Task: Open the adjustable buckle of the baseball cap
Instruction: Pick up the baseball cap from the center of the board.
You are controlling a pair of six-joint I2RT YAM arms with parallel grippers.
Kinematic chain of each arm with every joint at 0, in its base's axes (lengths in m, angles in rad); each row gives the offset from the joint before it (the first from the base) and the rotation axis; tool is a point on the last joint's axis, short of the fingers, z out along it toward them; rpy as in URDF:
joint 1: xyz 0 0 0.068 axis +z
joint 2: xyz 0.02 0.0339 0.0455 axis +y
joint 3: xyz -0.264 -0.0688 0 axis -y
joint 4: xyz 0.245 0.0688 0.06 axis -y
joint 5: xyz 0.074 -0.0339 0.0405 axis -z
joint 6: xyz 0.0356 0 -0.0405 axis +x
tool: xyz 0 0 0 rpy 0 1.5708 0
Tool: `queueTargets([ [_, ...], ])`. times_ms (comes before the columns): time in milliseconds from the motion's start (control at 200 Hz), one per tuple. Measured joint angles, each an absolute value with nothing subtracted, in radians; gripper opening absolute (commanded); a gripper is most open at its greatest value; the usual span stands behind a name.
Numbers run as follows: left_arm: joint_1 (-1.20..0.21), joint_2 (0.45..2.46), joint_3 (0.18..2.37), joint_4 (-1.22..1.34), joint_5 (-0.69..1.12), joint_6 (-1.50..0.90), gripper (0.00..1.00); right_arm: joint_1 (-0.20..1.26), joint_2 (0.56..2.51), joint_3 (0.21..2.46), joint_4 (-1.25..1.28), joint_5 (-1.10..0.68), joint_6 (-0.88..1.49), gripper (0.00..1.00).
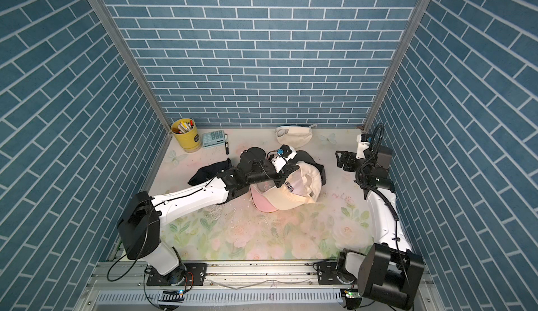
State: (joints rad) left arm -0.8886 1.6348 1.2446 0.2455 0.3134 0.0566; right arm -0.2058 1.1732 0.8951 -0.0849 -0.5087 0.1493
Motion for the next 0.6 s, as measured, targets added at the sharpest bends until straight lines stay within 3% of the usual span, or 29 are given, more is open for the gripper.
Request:
queueTargets([
  [410, -0.806, 1.605, 1.382, 0.257, 0.133, -0.052, 0.0, -0.004, 1.039, 0.631, 0.195, -0.534, -0.038, 0.85],
  [600, -0.765, 1.605, 1.412, 0.239, 0.094, -0.108, 0.0, 0.099, 1.01, 0.594, 0.283, -0.474, -0.138, 0.81],
])
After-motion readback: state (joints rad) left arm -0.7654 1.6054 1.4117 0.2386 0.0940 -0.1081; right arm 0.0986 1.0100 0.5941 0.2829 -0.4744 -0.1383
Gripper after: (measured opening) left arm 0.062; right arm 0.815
